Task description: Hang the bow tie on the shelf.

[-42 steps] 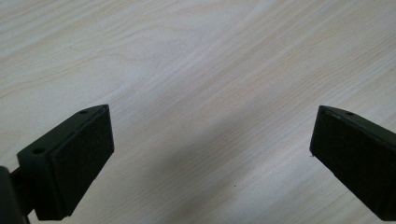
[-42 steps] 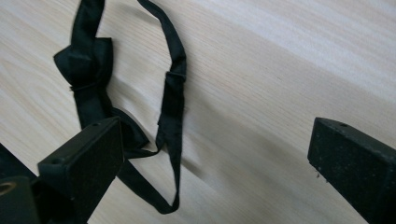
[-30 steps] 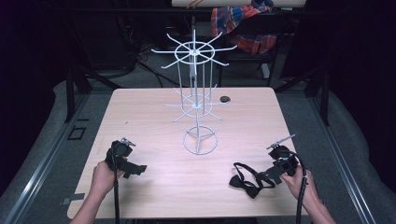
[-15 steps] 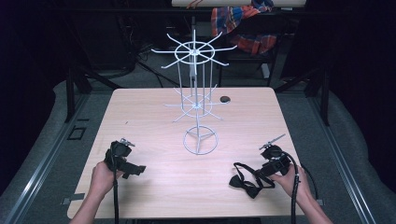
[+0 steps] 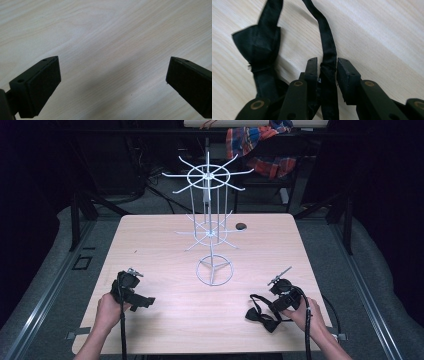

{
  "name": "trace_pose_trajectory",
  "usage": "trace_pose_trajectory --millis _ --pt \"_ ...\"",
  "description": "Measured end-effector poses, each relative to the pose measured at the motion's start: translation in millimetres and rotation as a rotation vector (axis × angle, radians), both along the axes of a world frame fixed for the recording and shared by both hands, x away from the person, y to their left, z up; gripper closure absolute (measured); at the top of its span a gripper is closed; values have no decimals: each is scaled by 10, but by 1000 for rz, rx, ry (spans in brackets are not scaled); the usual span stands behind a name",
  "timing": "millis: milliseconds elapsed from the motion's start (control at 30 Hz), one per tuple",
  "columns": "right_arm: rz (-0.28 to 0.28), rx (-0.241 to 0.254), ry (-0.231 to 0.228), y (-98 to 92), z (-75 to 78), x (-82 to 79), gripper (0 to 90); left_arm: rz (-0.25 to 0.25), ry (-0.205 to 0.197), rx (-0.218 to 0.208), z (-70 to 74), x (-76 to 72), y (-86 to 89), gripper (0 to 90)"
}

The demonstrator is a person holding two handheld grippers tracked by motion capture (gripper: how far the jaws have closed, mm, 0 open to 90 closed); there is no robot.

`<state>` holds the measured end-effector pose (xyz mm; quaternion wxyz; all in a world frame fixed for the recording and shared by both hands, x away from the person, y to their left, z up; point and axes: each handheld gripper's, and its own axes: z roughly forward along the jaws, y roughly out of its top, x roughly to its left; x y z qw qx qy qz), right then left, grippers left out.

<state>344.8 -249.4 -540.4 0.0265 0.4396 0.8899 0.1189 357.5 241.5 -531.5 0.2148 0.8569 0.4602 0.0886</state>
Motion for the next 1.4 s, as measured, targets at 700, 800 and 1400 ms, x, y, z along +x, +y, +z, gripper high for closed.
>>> trace_pose_trajectory --millis 700,800,1400 --pt "66 -57 -128 149 126 -60 773 11 11 1 -12 -1 33 0" --pt "81 -66 -176 180 185 -102 775 7 11 4 -9 -1 26 0" --pt "100 -18 -322 147 497 -243 782 17 21 14 -19 3 22 0"
